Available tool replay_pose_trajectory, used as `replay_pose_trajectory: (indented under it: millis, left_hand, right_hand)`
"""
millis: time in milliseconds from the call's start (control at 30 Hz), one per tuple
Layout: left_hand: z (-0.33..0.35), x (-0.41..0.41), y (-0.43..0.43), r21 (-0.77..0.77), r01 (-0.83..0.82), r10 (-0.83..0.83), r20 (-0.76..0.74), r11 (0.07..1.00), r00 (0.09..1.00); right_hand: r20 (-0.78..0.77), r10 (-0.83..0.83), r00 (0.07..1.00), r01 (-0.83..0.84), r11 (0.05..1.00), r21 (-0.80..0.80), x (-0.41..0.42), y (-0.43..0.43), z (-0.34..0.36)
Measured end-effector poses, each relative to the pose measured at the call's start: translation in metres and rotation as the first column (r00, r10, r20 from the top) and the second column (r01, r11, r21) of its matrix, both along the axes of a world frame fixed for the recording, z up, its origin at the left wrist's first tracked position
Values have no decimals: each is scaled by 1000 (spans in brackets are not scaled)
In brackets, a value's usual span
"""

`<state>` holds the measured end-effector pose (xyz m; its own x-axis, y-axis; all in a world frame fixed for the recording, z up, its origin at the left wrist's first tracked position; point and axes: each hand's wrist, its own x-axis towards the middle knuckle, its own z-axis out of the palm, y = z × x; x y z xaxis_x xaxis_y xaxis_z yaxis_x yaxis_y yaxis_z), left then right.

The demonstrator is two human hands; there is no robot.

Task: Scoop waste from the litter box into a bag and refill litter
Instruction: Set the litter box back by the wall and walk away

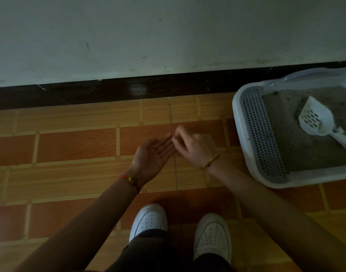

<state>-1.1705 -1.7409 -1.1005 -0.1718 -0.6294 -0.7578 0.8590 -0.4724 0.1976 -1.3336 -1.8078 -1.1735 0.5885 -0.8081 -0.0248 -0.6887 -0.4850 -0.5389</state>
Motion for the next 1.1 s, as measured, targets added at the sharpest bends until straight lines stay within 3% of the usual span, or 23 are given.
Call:
replay_pose_trajectory:
  millis: [33,67,133,200,300,467,633,967,1033,1100]
  left_hand:
    - [-1,2,0,-2,-9,9,-15,1000,1000]
    - [-1,3,0,-5,-22,22,-19,1000,1000]
    - [1,3,0,-8,-19,18,-25,1000,1000]
    - [1,4,3,-9,-5,5,-28,1000,1000]
    - [2,8,5,8,-16,17,-30,1000,999]
    - [1,14,11,25,-17,17,-1,1000,1000]
    - [-1,18,14,43,-38,38,-1,998,999]
    - [-1,14,8,28,-43,44,-18,999,999]
    - [-3,14,4,22,-44,44,-12,999,999]
    - [-4,14,0,23,-51,52,-10,998,999]
  right_hand:
    - [-22,-22,1000,23,999,39,8,-10,67]
    - [-113,-67,991,64,998,-30,8,-17,87]
    - [-268,-209,940,214,977,-14,-7,-38,59]
    - [-425,-216,879,212,976,-56,-9,-46,51]
    - [-485,-269,832,212,962,-170,-7,-65,50]
    - [-634,-319,704,267,947,-180,2,-86,44]
    - [-668,-264,696,213,964,-159,-2,-103,36]
    - [-599,-210,772,122,975,-185,1,-97,37]
    - [-467,-145,872,120,989,-83,13,-83,37]
    - [-200,-33,979,51,995,83,32,-58,42]
